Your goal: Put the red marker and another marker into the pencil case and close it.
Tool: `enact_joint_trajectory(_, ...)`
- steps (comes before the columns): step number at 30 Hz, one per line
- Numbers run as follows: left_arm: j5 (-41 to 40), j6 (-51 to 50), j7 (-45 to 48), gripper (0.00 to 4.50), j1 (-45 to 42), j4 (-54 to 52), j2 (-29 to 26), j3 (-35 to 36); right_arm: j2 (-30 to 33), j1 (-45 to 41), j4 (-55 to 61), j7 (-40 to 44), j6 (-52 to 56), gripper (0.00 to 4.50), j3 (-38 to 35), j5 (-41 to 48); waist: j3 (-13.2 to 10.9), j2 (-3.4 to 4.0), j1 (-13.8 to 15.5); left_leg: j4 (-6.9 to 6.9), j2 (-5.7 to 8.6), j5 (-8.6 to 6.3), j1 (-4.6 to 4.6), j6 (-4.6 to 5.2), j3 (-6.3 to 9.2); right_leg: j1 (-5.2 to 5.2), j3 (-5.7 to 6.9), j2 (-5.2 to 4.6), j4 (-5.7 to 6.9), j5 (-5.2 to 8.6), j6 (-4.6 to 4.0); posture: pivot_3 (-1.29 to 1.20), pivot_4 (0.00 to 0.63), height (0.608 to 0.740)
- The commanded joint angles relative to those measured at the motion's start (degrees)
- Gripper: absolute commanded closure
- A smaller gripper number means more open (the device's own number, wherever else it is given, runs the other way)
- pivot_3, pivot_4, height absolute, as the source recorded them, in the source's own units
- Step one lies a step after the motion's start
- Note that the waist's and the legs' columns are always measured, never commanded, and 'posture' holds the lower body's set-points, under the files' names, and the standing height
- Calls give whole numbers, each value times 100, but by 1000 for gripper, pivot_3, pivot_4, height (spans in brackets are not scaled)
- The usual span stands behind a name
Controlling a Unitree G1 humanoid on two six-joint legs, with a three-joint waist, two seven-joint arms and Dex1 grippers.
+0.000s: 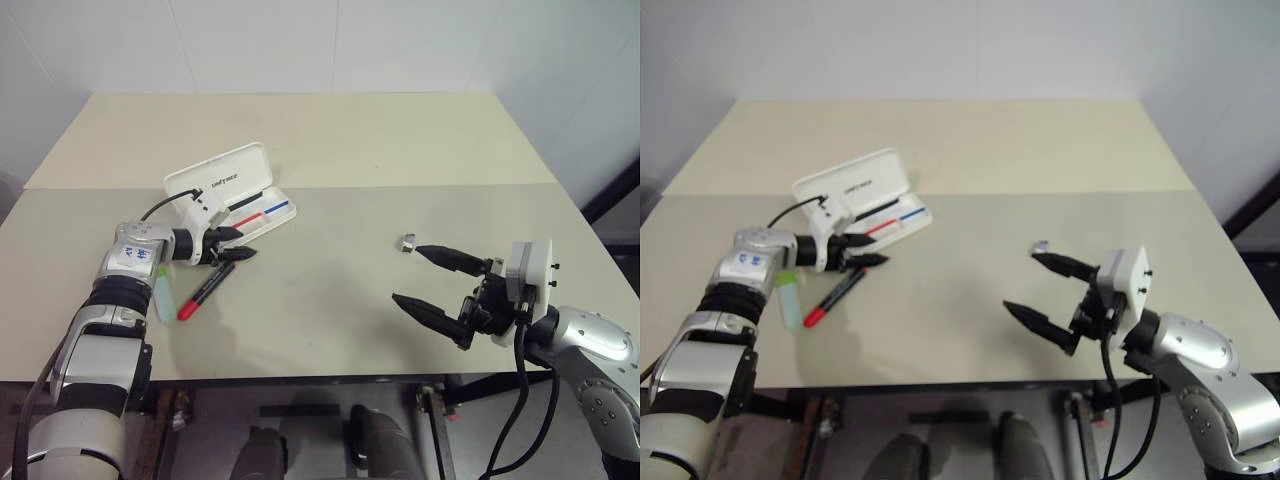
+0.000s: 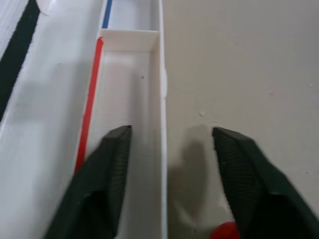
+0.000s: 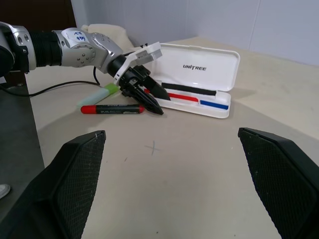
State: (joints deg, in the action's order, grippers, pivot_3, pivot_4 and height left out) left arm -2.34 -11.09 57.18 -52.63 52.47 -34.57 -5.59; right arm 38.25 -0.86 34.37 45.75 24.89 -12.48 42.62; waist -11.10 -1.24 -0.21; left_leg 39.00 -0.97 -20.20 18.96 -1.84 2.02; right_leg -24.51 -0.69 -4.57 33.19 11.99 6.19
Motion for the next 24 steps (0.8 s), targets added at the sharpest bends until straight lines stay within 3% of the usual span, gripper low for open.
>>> enact_joint_trajectory(1, 198, 56, -60, 2859, -19, 174, 38, -70, 63, -103, 26, 17, -159, 0, -209, -21, 0, 0, 6, 0, 0, 0, 2, 0, 1, -1, 1, 0, -1, 0, 1, 0, 150, 740)
enact_joint_trajectory(6, 262, 326, -165, 4486, -159, 227, -55, -14, 89, -297, -124, 52, -198, 0, -181, -92, 0, 0, 12, -1, 2, -1, 12, 1, 4, -2, 1, 0, -14, -7, 12, 0, 150, 740)
enact_joint_trajectory(14, 267, 696, 142, 4486, -173, -434, -175, 12, 85, -495, -271, 61, -233, 0, -118, -147, -1, -1, 13, 0, 1, -1, 20, 1, 9, -5, 4, 0, -22, -9, 12, 0, 150, 740)
enact_joint_trajectory(24, -59, 713, 948, 4486, 426, -2704, -244, -48, 83, -554, -286, 38, -194, 0, -109, -140, -2, -2, 22, -8, 1, -16, 48, 6, 20, -38, 13, -1, -34, -18, 24, 0, 150, 740)
